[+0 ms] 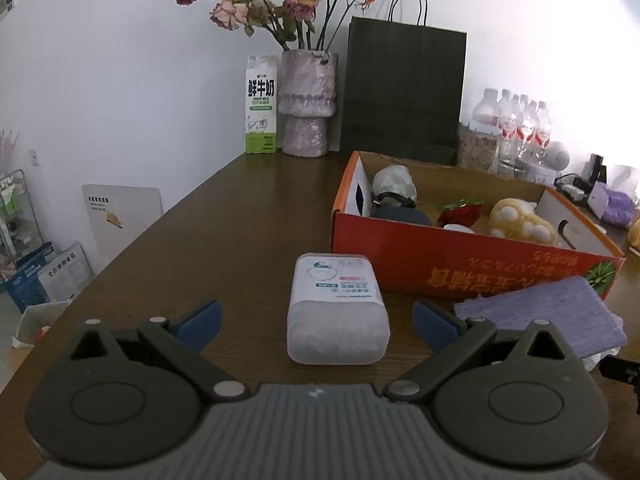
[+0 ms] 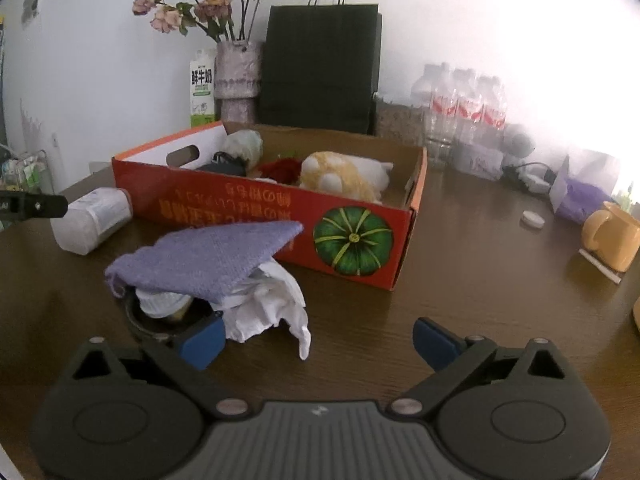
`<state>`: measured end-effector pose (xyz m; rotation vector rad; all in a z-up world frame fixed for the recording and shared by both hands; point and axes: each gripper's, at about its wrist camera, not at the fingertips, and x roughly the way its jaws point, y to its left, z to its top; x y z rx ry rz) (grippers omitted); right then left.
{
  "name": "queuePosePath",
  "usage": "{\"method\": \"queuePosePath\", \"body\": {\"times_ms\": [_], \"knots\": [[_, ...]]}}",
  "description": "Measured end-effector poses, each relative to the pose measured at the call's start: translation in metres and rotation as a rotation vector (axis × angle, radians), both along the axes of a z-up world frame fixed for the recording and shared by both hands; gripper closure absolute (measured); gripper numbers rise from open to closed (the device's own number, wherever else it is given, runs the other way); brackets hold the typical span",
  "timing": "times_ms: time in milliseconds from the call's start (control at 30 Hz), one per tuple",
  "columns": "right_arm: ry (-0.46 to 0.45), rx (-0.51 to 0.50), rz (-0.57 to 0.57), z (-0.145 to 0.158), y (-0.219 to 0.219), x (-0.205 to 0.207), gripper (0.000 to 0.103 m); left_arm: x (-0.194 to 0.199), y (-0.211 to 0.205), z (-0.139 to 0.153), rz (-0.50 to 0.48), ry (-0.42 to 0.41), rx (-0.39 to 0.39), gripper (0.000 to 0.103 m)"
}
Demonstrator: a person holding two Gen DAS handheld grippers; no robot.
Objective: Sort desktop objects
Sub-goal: 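Move the left gripper to the white cotton-pad package and the right to white tissue, then grasp the white tissue with the right gripper while the left grasps the white package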
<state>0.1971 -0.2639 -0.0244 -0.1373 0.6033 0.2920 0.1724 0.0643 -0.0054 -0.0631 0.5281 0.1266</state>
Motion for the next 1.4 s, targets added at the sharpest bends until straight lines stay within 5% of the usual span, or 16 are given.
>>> {"method": "queuePosePath", "body": {"times_ms": [367,833,1267,1400], "knots": [[0.021,0.061,0.035,-0.002,0.002,0.022,0.030,0.027,-0.002,-0.007,-0.010,0.028,0.005,0.000],[0.036,0.160,0.085,-0.001,-0.003,0.028,0.089,0.045,0.002,-0.017,-0.015,0.064,-0.008,0.000],[0.017,0.163,0.043,0.001,-0.016,0.023,0.096,0.054,0.004,-0.021,-0.021,0.085,-0.020,0.000],[0.026,0.143,0.041,-0.001,-0.014,0.023,0.094,0.055,0.002,-0.022,-0.029,0.088,-0.018,0.014]]}}
